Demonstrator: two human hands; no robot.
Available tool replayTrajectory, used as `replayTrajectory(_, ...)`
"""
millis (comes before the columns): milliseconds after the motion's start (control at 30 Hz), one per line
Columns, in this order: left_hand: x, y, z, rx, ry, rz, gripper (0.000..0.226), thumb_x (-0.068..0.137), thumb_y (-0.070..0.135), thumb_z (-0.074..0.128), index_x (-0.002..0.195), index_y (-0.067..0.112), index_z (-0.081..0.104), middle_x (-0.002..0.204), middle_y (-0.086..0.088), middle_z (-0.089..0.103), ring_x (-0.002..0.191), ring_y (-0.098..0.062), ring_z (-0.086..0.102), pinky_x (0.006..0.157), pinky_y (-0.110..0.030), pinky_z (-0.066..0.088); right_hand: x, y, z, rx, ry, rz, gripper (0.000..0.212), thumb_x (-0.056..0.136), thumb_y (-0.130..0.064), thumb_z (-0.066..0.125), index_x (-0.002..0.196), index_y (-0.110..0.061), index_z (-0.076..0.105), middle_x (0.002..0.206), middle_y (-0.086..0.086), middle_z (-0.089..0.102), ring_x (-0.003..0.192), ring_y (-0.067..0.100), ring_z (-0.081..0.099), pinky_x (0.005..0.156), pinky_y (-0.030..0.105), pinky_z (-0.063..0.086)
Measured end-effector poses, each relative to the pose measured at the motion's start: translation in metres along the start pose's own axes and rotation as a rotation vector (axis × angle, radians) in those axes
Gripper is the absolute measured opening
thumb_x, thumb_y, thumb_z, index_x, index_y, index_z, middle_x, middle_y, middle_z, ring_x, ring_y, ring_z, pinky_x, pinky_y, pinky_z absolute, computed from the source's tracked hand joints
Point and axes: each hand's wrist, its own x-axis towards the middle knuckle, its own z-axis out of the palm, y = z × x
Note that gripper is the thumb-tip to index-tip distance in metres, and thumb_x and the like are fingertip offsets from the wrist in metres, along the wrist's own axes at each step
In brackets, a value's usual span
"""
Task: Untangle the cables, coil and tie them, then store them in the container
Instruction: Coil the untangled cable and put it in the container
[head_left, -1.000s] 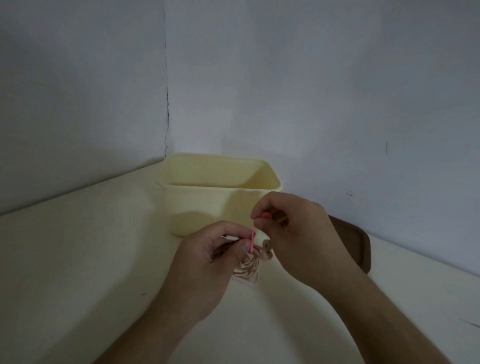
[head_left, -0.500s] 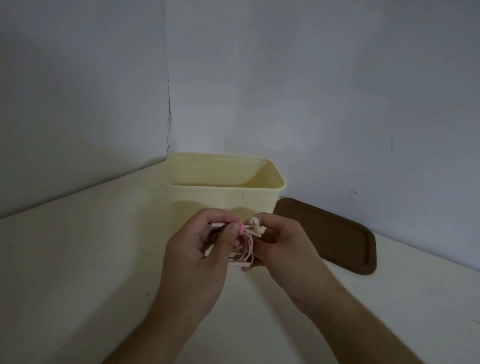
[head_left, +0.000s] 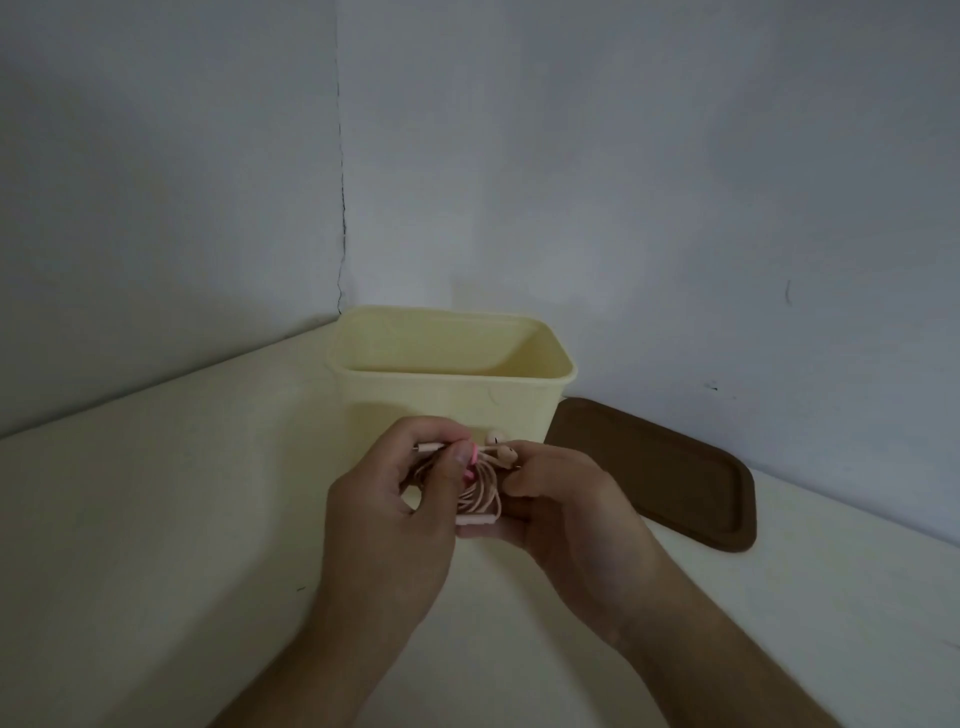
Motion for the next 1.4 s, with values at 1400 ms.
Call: replayTrajectory(1400,0.009,0.003,0.0,-0.436,-0.05,-0.432,0.012,0.092,0.003,0.072,0.098,0.007,0.082,0.083,-0.021,0.077,0.067,-0.021,0.07,0.062,-0.025,0.057,-0.005,0.023,0.013,-1.491,0.388,-0.978,0.025,0.084,0.002,0.064,0.104,-0.013,0.07,0.128,0.0,0.061,0.116,0.024,0.05,0.085,0.037,0.053)
